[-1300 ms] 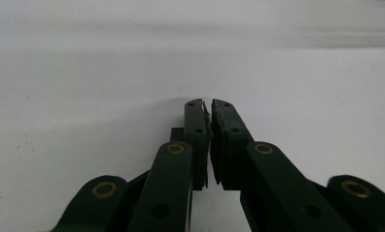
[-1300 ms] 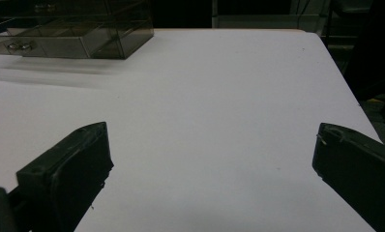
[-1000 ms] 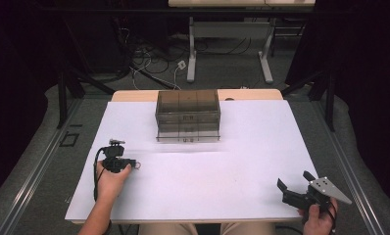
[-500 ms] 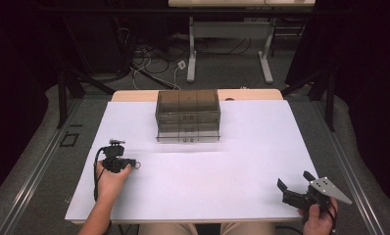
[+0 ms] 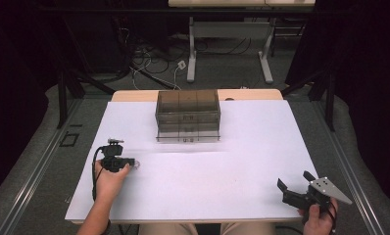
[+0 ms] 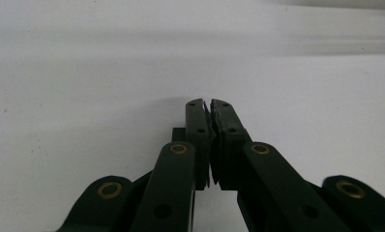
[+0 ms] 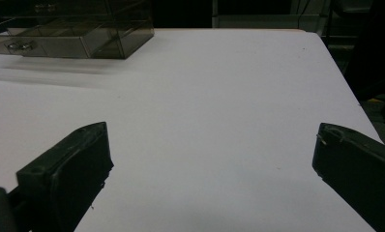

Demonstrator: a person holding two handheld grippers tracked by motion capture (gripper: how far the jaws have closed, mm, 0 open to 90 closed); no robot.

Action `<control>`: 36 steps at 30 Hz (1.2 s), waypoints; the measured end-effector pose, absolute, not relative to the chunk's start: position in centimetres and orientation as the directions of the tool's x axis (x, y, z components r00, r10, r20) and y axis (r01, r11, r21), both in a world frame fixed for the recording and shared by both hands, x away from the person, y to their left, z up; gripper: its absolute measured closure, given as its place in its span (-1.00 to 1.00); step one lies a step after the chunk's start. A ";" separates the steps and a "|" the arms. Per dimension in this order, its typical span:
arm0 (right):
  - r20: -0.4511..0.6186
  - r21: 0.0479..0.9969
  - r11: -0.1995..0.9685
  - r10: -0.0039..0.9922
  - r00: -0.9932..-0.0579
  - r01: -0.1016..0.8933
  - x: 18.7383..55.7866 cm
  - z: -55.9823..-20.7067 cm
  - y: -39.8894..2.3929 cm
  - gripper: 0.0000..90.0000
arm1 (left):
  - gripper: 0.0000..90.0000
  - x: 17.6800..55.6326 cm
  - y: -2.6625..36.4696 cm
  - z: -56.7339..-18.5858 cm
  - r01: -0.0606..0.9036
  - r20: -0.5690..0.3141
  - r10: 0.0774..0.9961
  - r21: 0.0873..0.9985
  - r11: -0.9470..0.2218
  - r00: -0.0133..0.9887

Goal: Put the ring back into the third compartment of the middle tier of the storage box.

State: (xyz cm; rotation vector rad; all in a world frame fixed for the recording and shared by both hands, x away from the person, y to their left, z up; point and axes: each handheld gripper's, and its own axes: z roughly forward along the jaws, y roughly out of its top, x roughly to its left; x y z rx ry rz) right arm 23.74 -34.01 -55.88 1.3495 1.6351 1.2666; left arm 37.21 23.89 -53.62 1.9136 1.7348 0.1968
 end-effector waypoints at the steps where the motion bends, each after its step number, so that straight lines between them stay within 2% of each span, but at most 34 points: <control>1: 0.079 0.947 0.006 0.965 -0.250 0.322 23.7 -55.9 -34.1 -1.00 | 0.93 37.2 23.9 -53.6 0.875 -0.246 0.956 0.483 -0.023 0.161; 36: 0.086 0.947 0.000 0.964 -0.252 0.322 23.8 -55.9 -34.0 -1.00 | 0.93 37.3 23.5 -50.7 0.827 -0.220 0.959 0.562 -0.026 0.179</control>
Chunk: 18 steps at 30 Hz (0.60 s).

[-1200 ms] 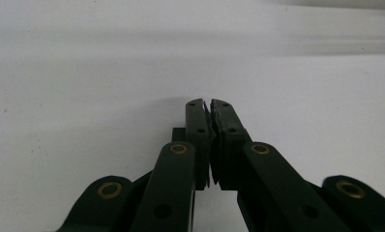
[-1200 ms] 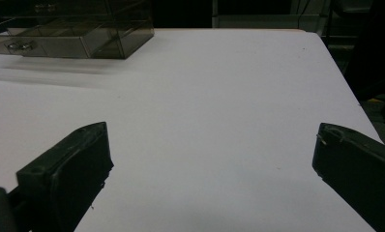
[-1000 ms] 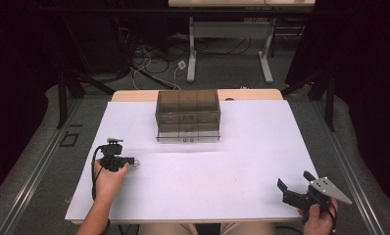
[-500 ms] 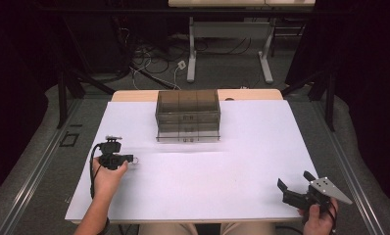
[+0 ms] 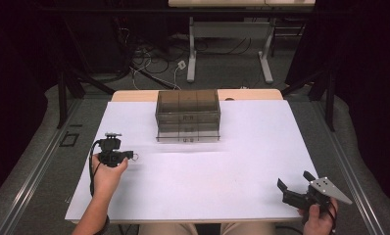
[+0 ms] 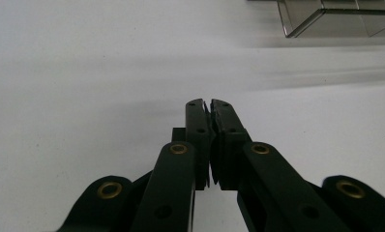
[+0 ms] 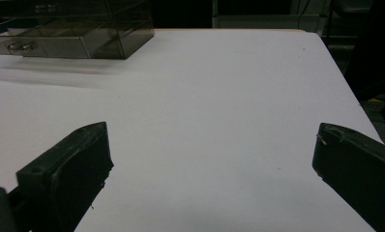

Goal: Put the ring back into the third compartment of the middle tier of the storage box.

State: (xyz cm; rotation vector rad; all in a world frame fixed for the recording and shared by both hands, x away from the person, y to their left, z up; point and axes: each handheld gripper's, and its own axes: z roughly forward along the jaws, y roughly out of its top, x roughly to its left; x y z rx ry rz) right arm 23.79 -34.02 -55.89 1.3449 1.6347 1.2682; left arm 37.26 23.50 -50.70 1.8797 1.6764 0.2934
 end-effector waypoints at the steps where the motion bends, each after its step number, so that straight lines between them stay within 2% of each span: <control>1: 0.086 0.947 0.000 0.964 -0.252 0.322 23.8 -55.9 -34.0 -1.00 | 0.93 37.3 23.5 -50.7 0.827 -0.220 0.959 0.562 -0.026 0.179; 18: 0.087 0.948 -0.001 0.963 -0.256 0.319 23.8 -55.9 -34.1 -1.00 | 0.93 37.4 22.6 -47.9 0.784 -0.193 0.955 0.618 -0.059 0.224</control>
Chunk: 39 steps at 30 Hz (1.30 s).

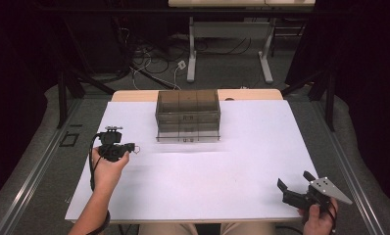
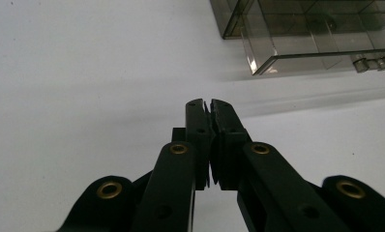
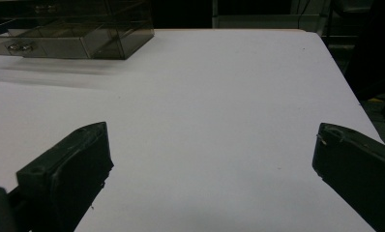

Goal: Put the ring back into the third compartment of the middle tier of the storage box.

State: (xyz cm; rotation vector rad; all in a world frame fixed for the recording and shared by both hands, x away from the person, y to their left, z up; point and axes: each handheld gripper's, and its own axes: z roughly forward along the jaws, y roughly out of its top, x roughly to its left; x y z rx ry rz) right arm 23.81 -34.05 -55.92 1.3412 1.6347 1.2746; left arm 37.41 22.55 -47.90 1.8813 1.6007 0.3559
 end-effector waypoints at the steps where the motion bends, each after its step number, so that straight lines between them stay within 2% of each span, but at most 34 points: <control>1: 0.088 0.947 -0.001 0.963 -0.255 0.320 23.8 -55.9 -34.0 -1.00 | 0.93 37.4 22.5 -47.8 0.780 -0.194 0.955 0.623 -0.057 0.225; 39: 0.078 0.948 0.006 0.966 -0.248 0.318 23.7 -55.9 -34.2 -1.00 | 0.93 37.9 19.0 -42.6 0.660 -0.160 0.944 0.748 -0.075 0.290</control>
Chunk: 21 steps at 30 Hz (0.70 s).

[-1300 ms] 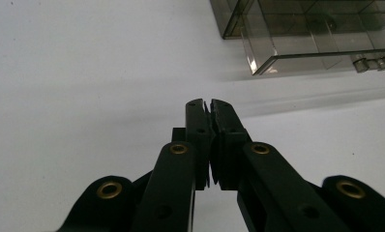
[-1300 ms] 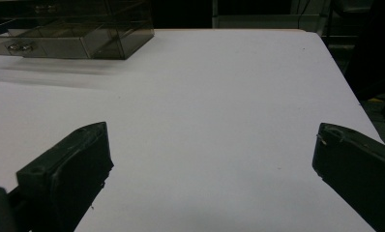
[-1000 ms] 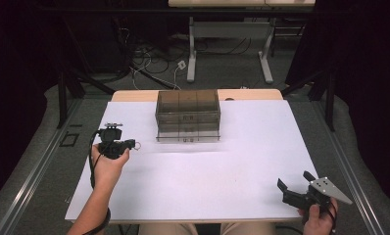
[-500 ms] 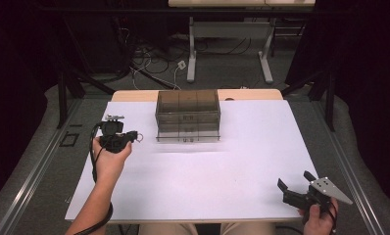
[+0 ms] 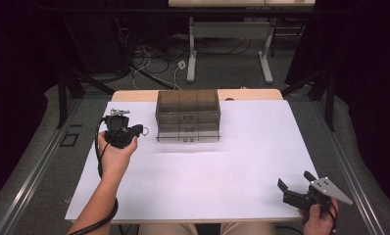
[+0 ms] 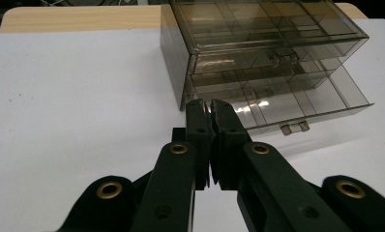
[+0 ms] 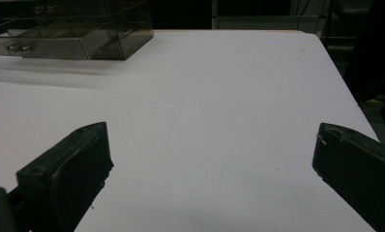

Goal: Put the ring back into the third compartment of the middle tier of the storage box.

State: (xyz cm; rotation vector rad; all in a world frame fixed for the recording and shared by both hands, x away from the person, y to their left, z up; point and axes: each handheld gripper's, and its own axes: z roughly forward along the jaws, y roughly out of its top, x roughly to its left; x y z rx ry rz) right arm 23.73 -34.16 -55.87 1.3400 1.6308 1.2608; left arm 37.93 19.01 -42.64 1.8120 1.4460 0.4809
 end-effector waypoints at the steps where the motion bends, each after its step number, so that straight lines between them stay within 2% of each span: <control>1: 0.077 0.948 0.006 0.966 -0.248 0.318 23.7 -55.9 -34.1 -1.00 | 0.93 38.0 18.8 -42.5 0.657 -0.160 0.944 0.750 -0.075 0.290; 21: 0.083 0.950 0.000 0.964 -0.253 0.313 23.8 -55.9 -34.3 -1.00 | 0.93 39.2 15.4 -41.3 0.633 -0.159 0.927 0.767 -0.101 0.340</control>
